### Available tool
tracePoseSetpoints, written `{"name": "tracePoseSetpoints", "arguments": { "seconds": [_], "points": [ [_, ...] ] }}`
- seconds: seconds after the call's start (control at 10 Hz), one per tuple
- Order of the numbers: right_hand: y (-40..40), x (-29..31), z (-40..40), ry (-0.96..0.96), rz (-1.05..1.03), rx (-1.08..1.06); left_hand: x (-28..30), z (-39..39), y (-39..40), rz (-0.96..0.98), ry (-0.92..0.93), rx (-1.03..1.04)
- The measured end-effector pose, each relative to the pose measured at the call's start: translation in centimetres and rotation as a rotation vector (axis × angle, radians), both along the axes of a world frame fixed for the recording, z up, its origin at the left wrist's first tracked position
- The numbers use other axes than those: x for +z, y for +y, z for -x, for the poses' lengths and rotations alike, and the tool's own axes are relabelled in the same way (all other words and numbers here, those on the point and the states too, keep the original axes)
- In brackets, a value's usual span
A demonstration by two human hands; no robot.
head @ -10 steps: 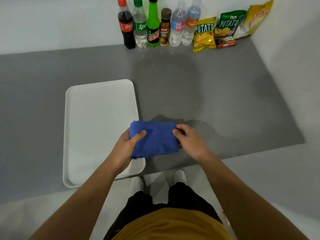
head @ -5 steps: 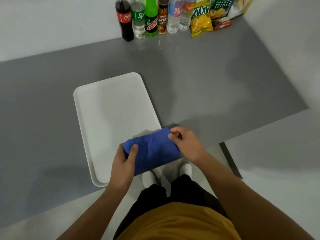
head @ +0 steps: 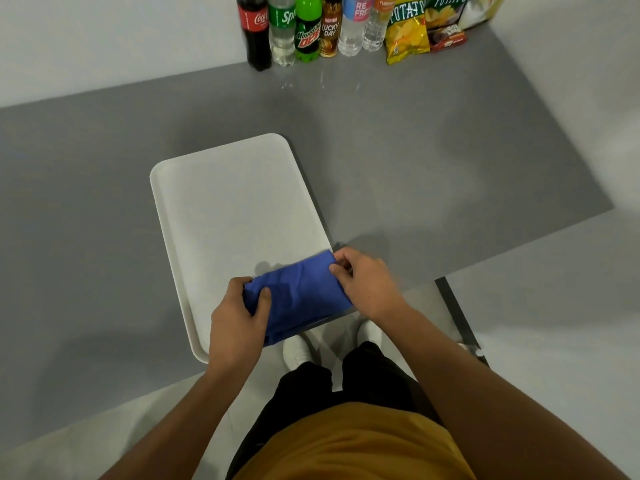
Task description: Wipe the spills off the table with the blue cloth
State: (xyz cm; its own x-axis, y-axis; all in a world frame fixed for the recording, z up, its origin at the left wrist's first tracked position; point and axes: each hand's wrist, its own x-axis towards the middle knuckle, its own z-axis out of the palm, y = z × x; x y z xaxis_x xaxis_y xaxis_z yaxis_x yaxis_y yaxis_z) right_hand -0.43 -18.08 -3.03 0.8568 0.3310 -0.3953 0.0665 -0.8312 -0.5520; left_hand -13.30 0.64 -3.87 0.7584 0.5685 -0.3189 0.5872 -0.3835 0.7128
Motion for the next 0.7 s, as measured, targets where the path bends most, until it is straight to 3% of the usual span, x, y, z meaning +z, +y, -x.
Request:
{"name": "tracePoseSetpoints", "arguments": {
  "seconds": [0.3, 0.6, 0.7],
  "points": [
    [0.1, -0.1, -0.2, -0.079, 0.114, 0.094, -0.8, -0.2, 1.5, -0.336, -0.019, -0.147],
    [-0.6, 0.2, -0.8, -0.036, 0.047, 0.025, -0.5, -1.0, 1.6, -0.243, -0.038, -0.144],
    [-1.7, 0.6, -1.0, -0.067, -0.023, -0.065, 0.6, -1.9, 0.5, -0.293, -0.103, -0.188]
  ]
}}
